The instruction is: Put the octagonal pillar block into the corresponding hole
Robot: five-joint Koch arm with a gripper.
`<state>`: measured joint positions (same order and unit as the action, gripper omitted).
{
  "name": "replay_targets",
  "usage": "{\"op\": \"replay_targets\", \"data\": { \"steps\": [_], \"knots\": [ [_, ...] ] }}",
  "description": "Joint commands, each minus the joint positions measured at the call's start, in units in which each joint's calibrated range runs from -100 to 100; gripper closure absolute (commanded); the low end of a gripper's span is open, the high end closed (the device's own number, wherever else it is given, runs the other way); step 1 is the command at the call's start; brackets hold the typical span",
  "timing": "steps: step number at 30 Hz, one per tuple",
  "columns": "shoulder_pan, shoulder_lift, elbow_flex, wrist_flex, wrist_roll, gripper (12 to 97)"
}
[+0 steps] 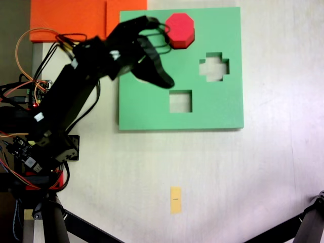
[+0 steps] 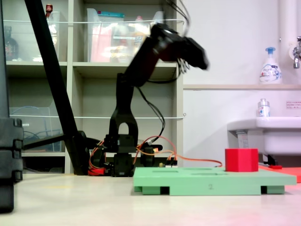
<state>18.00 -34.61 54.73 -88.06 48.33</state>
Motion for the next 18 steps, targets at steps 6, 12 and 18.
{"op": "replay_targets", "data": {
  "steps": [6, 12, 18],
  "knots": [
    [-13.43, -8.97, 2.0, 1.92, -25.54, 35.9],
    [-17.05, -33.69, -45.36, 33.7, -28.67, 55.1],
    [-17.34, -52.96, -101.79, 90.22, -36.97, 62.9]
  ]
}}
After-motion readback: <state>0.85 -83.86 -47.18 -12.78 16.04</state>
